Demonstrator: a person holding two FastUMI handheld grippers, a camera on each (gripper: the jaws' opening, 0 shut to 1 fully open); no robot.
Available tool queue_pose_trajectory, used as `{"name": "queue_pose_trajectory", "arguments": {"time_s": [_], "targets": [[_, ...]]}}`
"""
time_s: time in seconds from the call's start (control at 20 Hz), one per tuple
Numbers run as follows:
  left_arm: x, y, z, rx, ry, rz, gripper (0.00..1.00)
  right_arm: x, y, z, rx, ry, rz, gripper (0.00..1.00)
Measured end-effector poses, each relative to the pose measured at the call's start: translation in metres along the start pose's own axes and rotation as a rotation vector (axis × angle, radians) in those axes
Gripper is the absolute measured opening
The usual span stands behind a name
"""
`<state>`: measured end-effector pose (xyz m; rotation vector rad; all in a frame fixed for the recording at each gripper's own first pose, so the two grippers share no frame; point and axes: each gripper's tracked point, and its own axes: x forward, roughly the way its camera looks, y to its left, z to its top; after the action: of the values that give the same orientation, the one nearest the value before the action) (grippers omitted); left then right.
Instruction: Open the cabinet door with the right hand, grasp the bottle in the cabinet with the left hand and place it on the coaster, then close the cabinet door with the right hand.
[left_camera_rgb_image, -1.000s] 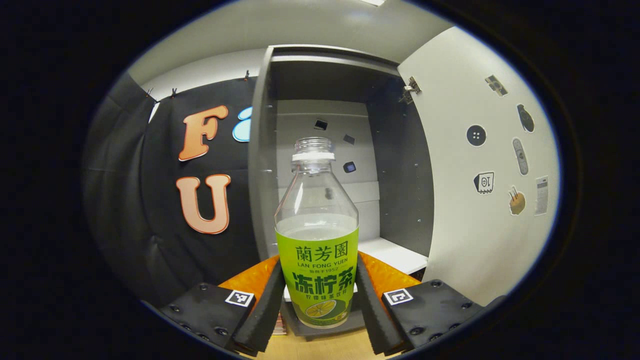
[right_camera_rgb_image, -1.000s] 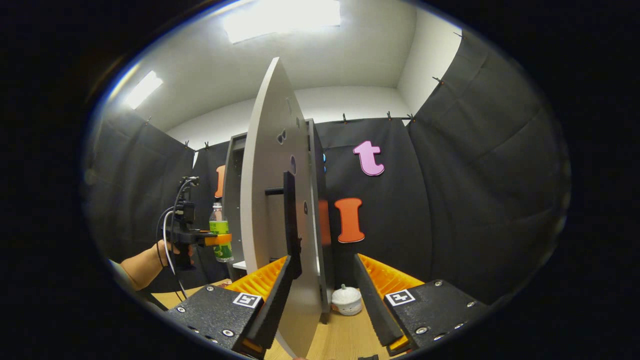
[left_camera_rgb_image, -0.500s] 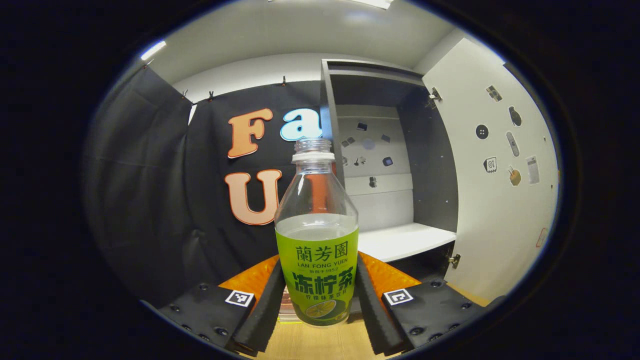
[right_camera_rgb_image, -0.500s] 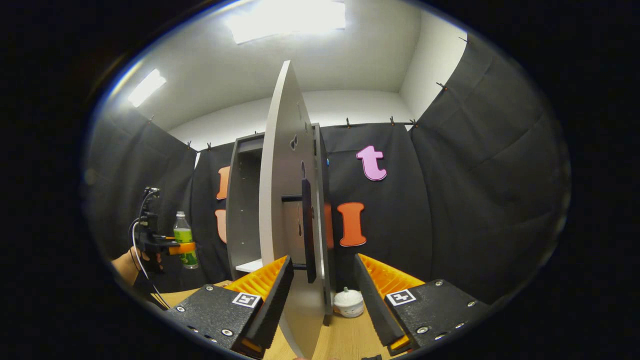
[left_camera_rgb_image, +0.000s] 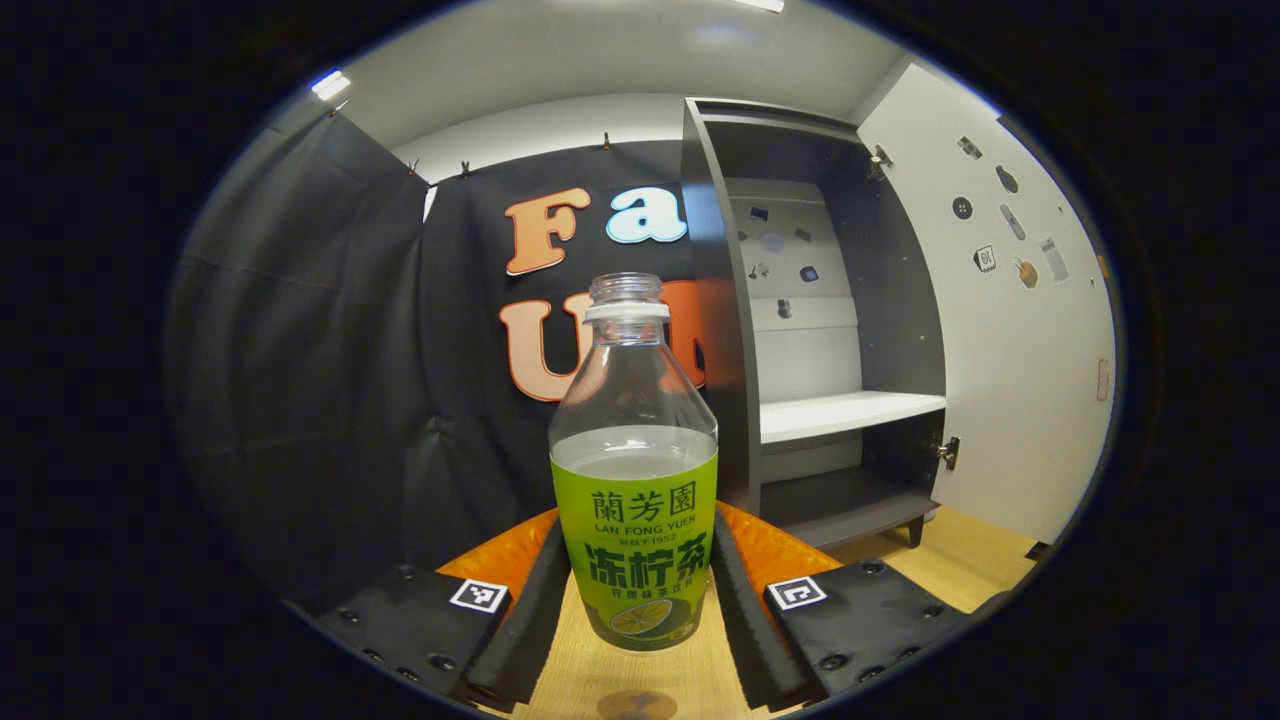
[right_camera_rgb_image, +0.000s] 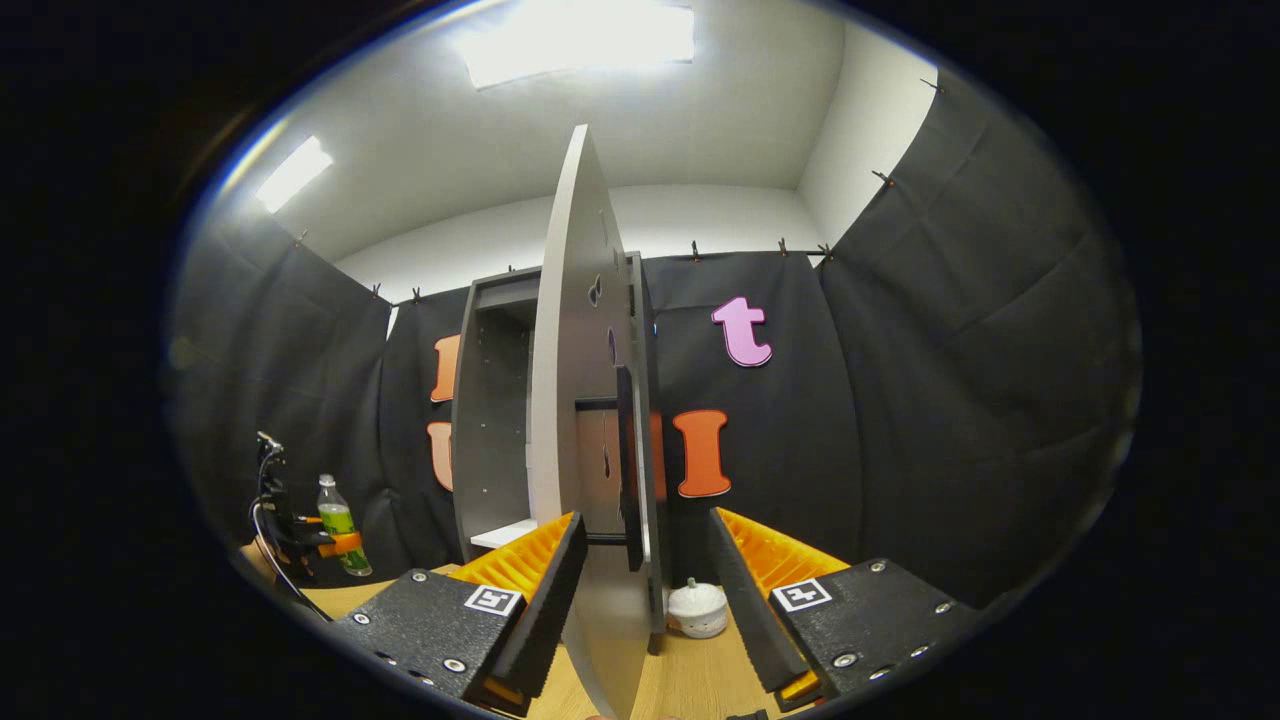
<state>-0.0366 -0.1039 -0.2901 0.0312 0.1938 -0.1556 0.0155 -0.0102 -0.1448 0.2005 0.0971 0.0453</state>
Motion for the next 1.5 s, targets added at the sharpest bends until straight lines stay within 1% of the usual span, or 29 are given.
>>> {"name": "queue_pose_trajectory", "arguments": {"time_s": [0.05, 0.1, 0.15, 0.25, 0.3, 0.35, 0.55, 0.6, 0.65, 0.7, 0.75, 0.8, 0.85, 0.9, 0.95, 1.0, 1.05, 1.1, 1.15, 1.2, 1.25, 1.3, 1.35, 1.4, 1.45, 1.5], "targets": [[-0.001, 0.003, -0.012, -0.009, 0.006, 0.005, 0.8, 0.001, 0.0, -0.001, 0.001, 0.005, 0.001, 0.76], [-0.002, 0.005, -0.022, -0.009, 0.01, 0.007, 0.77, 0.001, 0.0, -0.002, 0.002, 0.01, 0.0, 0.81], [-0.003, 0.008, -0.03, -0.01, 0.012, 0.013, 0.8, 0.001, -0.001, -0.003, 0.003, 0.014, -0.002, 0.76], [-0.007, 0.011, -0.046, -0.019, 0.016, 0.012, 0.8, 0.003, 0.0, -0.006, 0.005, 0.015, 0.0, 0.76], [-0.009, 0.011, -0.053, -0.025, 0.017, 0.007, 0.82, 0.002, 0.001, -0.006, 0.003, 0.017, 0.004, 0.81], [-0.011, 0.013, -0.059, -0.036, 0.019, 0.005, 0.8, 0.003, 0.0, -0.005, 0.003, 0.014, 0.001, 0.76], [-0.015, 0.014, -0.095, -0.08, 0.052, -0.004, 0.8, 0.004, 0.0, -0.007, -0.003, 0.008, 0.001, 0.76], [-0.016, 0.014, -0.105, -0.083, 0.063, -0.009, 0.8, 0.005, 0.0, -0.007, 0.0, 0.005, 0.001, 0.81], [-0.016, 0.016, -0.115, -0.081, 0.079, -0.005, 0.8, 0.005, 0.0, -0.008, 0.0, 0.004, 0.001, 0.81], [-0.016, 0.015, -0.124, -0.082, 0.09, -0.009, 0.78, 0.006, -0.001, -0.009, 0.002, 0.005, -0.003, 0.76], [-0.017, 0.016, -0.133, -0.084, 0.102, -0.01, 0.82, 0.005, -0.002, -0.01, 0.003, 0.01, -0.002, 0.76], [-0.018, 0.014, -0.141, -0.089, 0.106, -0.018, 0.82, 0.005, -0.003, -0.012, 0.003, 0.012, -0.006, 0.81], [-0.018, 0.013, -0.149, -0.098, 0.112, -0.022, 0.8, 0.006, -0.004, -0.013, 0.003, 0.014, -0.009, 0.76], [-0.019, 0.011, -0.157, -0.106, 0.12, -0.029, 0.8, 0.007, -0.005, -0.015, 0.001, 0.017, -0.014, 0.76], [-0.017, 0.012, -0.166, -0.11, 0.133, -0.026, 0.8, 0.007, -0.006, -0.015, 0.001, 0.02, -0.016, 0.81], [-0.016, 0.012, -0.175, -0.107, 0.148, -0.022, 0.77, 0.008, -0.005, -0.016, 0.002, 0.024, -0.016, 0.81], [-0.02, 0.013, -0.183, -0.104, 0.156, -0.015, 0.82, 0.007, -0.006, -0.017, 0.003, 0.025, -0.017, 0.76], [-0.022, 0.012, -0.186, -0.101, 0.155, -0.02, 0.77, 0.007, -0.006, -0.017, 0.002, 0.023, -0.016, 0.81], [-0.022, 0.011, -0.19, -0.098, 0.155, -0.023, 0.8, 0.007, -0.007, -0.015, 0.002, 0.02, -0.019, 0.76], [-0.023, 0.01, -0.195, -0.091, 0.157, -0.024, 0.8, 0.007, -0.007, -0.014, 0.003, 0.019, -0.017, 0.76], [-0.022, 0.01, -0.199, -0.085, 0.159, -0.02, 0.8, 0.007, -0.007, -0.014, 0.005, 0.017, -0.016, 0.81], [-0.021, 0.009, -0.204, -0.08, 0.163, -0.022, 0.78, 0.007, -0.006, -0.013, 0.008, 0.015, -0.014, 0.76], [-0.022, 0.008, -0.209, -0.072, 0.165, -0.022, 0.78, 0.007, -0.007, -0.014, 0.008, 0.017, -0.012, 0.81], [-0.022, 0.008, -0.209, -0.068, 0.155, -0.024, 0.8, 0.007, -0.007, -0.014, 0.008, 0.017, -0.013, 0.81], [-0.022, 0.009, -0.211, -0.066, 0.153, -0.02, 0.8, 0.007, -0.007, -0.014, 0.005, 0.018, -0.014, 0.76], [-0.021, 0.01, -0.214, -0.067, 0.153, -0.015, 0.79, 0.006, -0.008, -0.014, 0.005, 0.017, -0.017, 0.81]]}}
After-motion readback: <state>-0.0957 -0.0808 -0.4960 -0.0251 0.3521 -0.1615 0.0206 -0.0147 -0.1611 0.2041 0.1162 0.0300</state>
